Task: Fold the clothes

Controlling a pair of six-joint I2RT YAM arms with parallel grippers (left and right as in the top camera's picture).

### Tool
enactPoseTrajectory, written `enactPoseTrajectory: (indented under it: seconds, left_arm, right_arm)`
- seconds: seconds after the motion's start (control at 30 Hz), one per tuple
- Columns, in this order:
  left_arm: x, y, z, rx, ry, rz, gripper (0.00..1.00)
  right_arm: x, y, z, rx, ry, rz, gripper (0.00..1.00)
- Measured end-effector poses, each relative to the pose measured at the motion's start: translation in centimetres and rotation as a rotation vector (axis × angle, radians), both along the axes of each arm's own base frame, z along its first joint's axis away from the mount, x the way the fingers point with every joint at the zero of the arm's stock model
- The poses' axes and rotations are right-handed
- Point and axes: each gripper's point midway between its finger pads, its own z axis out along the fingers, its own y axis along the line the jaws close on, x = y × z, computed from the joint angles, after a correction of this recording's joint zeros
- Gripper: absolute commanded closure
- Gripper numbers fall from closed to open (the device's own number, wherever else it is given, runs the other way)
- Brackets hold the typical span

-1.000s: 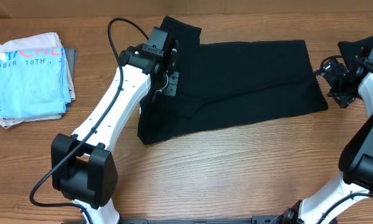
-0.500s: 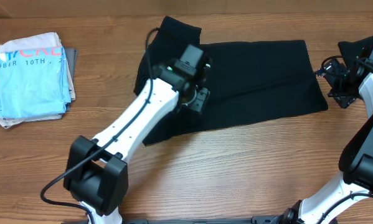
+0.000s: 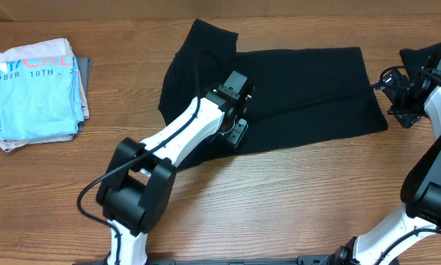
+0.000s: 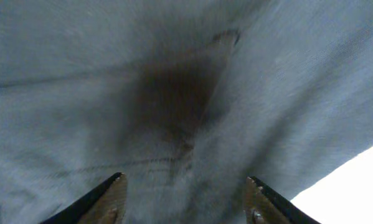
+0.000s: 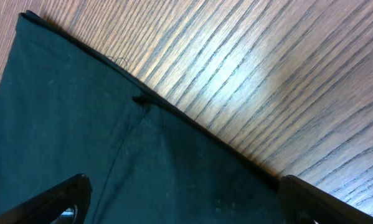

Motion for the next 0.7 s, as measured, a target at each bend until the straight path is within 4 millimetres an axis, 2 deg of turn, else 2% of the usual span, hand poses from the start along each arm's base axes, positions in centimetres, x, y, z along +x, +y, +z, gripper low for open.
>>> enactPoseTrajectory:
  seconds: [0.17, 0.7]
  left_arm:
    - [-0.1, 0.1, -1.7, 0.024, 0.023, -0.029, 0.43]
    - [0.8, -0.5, -1.6, -0.001, -0.017, -0.029, 0.42]
  right_arm:
    - [0.0, 0.0, 0.0, 0.000, 0.000, 0.000, 0.00]
    - [0.0, 0.0, 0.0, 0.000, 0.000, 0.000, 0.00]
